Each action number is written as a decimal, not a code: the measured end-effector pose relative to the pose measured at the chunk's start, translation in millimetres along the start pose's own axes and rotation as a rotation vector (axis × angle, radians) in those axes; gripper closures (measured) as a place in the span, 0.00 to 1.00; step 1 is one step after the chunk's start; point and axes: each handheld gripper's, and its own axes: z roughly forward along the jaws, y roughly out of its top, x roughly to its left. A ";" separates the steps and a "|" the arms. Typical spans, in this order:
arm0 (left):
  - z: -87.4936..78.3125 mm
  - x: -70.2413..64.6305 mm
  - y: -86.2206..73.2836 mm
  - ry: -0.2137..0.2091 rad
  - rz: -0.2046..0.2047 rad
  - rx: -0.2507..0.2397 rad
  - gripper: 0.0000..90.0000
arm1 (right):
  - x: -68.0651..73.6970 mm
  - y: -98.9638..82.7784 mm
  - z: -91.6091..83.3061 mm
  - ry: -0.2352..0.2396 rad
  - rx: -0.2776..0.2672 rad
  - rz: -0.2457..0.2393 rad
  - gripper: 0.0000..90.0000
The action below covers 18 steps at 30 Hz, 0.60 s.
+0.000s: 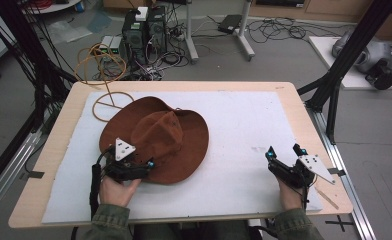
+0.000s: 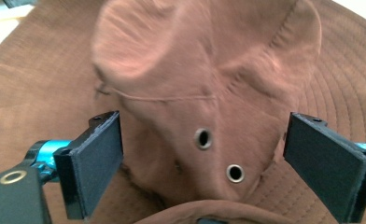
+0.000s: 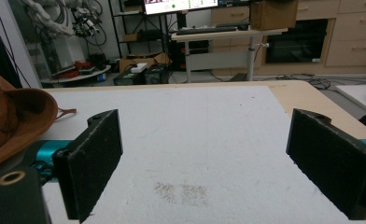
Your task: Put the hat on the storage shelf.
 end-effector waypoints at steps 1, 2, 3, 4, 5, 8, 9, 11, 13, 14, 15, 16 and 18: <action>0.0 0.0 0.0 0.000 0.000 0.000 0.14 | -0.3 0.0 -0.1 0.000 0.003 -0.001 0.11; 3.2 -2.0 0.0 0.006 0.007 0.028 0.14 | -0.3 0.0 -0.2 0.000 0.004 0.001 0.11; 3.2 -2.0 0.0 0.006 0.007 0.028 0.14 | -0.3 0.0 -0.2 0.000 0.004 0.001 0.11; 5.3 -2.5 -0.4 0.010 0.004 0.046 0.14 | -0.4 0.0 -0.2 -0.003 0.006 0.004 0.11; 7.1 -1.9 -1.0 0.012 0.003 0.072 0.15 | -0.3 0.0 -0.1 -0.003 0.006 0.006 0.11; 6.8 -2.5 -2.6 0.006 0.005 0.062 0.24 | -0.1 0.0 0.0 0.000 0.003 0.001 0.11; 6.2 -3.1 -3.4 0.000 0.003 0.042 0.28 | 0.0 0.1 -0.1 0.001 0.002 0.001 0.11; 5.6 -3.4 -3.9 -0.001 0.008 0.036 0.35 | -0.1 0.0 -0.2 -0.001 0.002 0.001 0.11; 6.3 -3.3 -5.0 0.004 0.012 0.043 0.44 | -0.2 0.1 -0.1 -0.005 0.000 0.008 0.11; 7.0 -3.0 -5.1 0.003 -0.005 0.038 0.48 | -0.7 0.1 0.0 -0.004 0.000 0.006 0.11; 6.3 -1.7 -4.6 0.007 -0.011 0.033 0.54 | -0.8 0.1 0.1 -0.004 -0.003 0.007 0.11; 6.3 -1.7 -4.6 0.007 -0.011 0.033 0.60 | -1.1 0.1 -0.1 -0.004 -0.002 0.004 0.11; 6.7 0.3 -4.2 -0.005 -0.020 0.034 0.74 | -1.0 0.1 -0.1 -0.004 -0.002 0.005 0.11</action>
